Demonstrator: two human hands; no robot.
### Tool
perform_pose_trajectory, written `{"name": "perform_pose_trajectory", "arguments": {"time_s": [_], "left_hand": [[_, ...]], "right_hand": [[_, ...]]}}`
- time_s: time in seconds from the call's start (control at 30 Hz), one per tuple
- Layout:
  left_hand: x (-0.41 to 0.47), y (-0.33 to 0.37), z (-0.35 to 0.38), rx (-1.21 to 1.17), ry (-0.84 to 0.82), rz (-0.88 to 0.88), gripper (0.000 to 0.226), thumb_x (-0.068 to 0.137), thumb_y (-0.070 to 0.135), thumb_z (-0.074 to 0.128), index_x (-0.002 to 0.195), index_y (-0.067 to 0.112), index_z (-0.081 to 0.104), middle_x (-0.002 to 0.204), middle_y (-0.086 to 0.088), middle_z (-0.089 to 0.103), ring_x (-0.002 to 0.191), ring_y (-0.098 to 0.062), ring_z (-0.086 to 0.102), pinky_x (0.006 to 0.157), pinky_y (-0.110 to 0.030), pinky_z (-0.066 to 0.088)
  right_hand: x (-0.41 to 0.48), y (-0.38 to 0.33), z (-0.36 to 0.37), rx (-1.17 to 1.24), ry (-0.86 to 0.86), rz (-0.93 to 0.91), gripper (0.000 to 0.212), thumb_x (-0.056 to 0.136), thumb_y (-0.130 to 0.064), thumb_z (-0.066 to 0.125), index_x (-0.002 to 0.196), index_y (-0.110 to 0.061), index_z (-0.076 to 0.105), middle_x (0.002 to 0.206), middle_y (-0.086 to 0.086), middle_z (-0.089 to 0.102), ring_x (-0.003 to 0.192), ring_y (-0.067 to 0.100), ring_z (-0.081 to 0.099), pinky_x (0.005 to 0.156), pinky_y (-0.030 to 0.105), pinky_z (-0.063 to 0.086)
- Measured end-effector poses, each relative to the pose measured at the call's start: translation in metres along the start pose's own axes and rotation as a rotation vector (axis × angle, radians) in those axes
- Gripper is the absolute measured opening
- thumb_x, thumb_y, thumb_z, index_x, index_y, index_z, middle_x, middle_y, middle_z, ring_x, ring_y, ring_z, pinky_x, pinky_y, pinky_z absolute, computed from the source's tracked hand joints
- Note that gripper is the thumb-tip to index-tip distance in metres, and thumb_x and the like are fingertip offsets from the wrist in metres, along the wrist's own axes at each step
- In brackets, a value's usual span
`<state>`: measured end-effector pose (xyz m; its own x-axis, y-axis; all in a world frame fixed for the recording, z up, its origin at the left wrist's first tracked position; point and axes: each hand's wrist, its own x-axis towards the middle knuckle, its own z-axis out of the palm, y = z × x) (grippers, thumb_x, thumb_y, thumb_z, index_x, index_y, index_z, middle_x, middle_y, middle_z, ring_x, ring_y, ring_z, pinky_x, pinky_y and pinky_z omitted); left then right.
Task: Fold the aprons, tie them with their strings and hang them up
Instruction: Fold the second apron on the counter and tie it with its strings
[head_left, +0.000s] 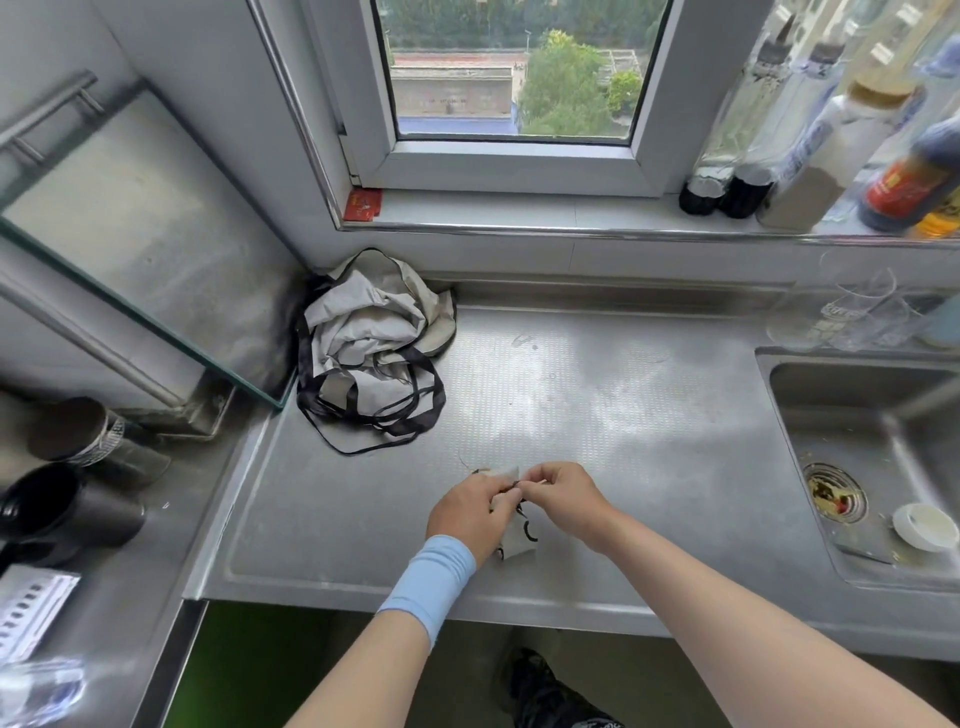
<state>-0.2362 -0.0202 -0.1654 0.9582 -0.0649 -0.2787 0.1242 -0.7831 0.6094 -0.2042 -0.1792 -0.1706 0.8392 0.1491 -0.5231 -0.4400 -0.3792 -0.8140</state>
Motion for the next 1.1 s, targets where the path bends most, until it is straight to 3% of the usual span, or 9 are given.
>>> {"name": "perform_pose_trajectory", "arguments": {"time_s": [0.13, 0.3, 0.43, 0.53, 0.63, 0.73, 0.87, 0.97, 1.1], "left_hand": [[-0.003, -0.004, 0.008, -0.087, -0.04, -0.021, 0.027, 0.097, 0.034, 0.05, 0.113, 0.029, 0.071, 0.108, 0.0, 0.063, 0.102, -0.017, 0.058, 0.087, -0.023, 0.043], [-0.003, -0.001, 0.006, -0.193, 0.059, -0.089, 0.024, 0.096, 0.028, 0.052, 0.104, 0.02, 0.073, 0.095, 0.002, 0.055, 0.089, -0.016, 0.055, 0.079, -0.021, 0.039], [-0.007, -0.005, -0.003, -0.029, 0.099, -0.092, 0.022, 0.098, 0.029, 0.045, 0.106, 0.031, 0.066, 0.094, -0.002, 0.069, 0.09, -0.024, 0.061, 0.079, -0.029, 0.046], [-0.01, -0.008, -0.009, 0.064, 0.098, -0.123, 0.019, 0.099, 0.029, 0.039, 0.1, 0.028, 0.057, 0.084, -0.001, 0.069, 0.082, -0.026, 0.062, 0.072, -0.033, 0.049], [-0.007, -0.011, -0.02, 0.01, 0.081, -0.227, 0.019, 0.095, 0.017, 0.042, 0.097, 0.015, 0.061, 0.093, -0.011, 0.068, 0.092, -0.033, 0.06, 0.074, -0.033, 0.044], [-0.003, -0.019, -0.025, -0.101, -0.012, -0.34, 0.023, 0.094, 0.011, 0.043, 0.101, 0.002, 0.063, 0.107, -0.019, 0.064, 0.101, -0.033, 0.058, 0.082, -0.035, 0.043], [-0.008, -0.02, -0.022, -0.055, -0.122, -0.303, 0.027, 0.092, 0.04, 0.051, 0.072, 0.022, 0.055, 0.078, 0.0, 0.059, 0.079, -0.022, 0.057, 0.07, -0.031, 0.041], [-0.005, -0.023, -0.019, 0.006, -0.184, -0.268, 0.024, 0.092, 0.037, 0.05, 0.074, 0.024, 0.06, 0.08, 0.003, 0.06, 0.086, -0.02, 0.058, 0.077, -0.03, 0.046], [0.001, -0.019, -0.016, 0.144, -0.18, -0.176, 0.024, 0.095, 0.029, 0.048, 0.095, 0.017, 0.069, 0.108, -0.005, 0.053, 0.111, -0.021, 0.045, 0.098, -0.036, 0.042]], "right_hand": [[0.0, -0.003, 0.004, -0.007, -0.025, -0.007, 0.009, 0.081, -0.017, 0.071, 0.075, -0.011, 0.072, 0.063, -0.005, 0.063, 0.057, 0.006, 0.052, 0.058, 0.019, 0.042], [0.002, -0.002, 0.001, -0.088, -0.037, -0.045, 0.014, 0.082, -0.025, 0.07, 0.073, -0.014, 0.071, 0.062, -0.008, 0.06, 0.058, 0.006, 0.051, 0.06, 0.022, 0.042], [0.003, -0.003, 0.001, -0.212, -0.126, -0.094, 0.016, 0.08, -0.028, 0.069, 0.069, -0.017, 0.065, 0.058, -0.009, 0.054, 0.052, 0.008, 0.044, 0.056, 0.025, 0.037], [0.004, -0.006, 0.006, -0.271, -0.121, -0.115, 0.011, 0.077, -0.029, 0.071, 0.085, -0.023, 0.071, 0.067, -0.01, 0.065, 0.053, 0.004, 0.052, 0.056, 0.022, 0.042], [0.006, -0.004, 0.005, -0.314, -0.046, -0.103, 0.006, 0.082, -0.025, 0.067, 0.086, -0.027, 0.071, 0.075, -0.006, 0.071, 0.061, 0.005, 0.061, 0.06, 0.022, 0.047], [0.007, 0.002, -0.001, -0.449, 0.021, -0.093, 0.008, 0.084, -0.029, 0.069, 0.08, -0.032, 0.074, 0.07, -0.015, 0.066, 0.062, -0.001, 0.056, 0.061, 0.021, 0.041], [0.002, 0.001, -0.006, -0.57, 0.043, -0.112, 0.009, 0.082, -0.041, 0.071, 0.084, -0.035, 0.077, 0.081, -0.02, 0.07, 0.08, 0.001, 0.062, 0.065, 0.02, 0.042], [0.003, -0.003, -0.007, -0.766, 0.073, -0.216, 0.014, 0.085, -0.044, 0.068, 0.09, -0.035, 0.076, 0.095, -0.014, 0.067, 0.094, 0.01, 0.059, 0.075, 0.026, 0.042], [0.008, -0.012, -0.002, -1.127, 0.015, -0.463, 0.02, 0.091, -0.033, 0.056, 0.095, -0.029, 0.075, 0.11, -0.004, 0.059, 0.107, 0.022, 0.049, 0.089, 0.034, 0.039]]}}
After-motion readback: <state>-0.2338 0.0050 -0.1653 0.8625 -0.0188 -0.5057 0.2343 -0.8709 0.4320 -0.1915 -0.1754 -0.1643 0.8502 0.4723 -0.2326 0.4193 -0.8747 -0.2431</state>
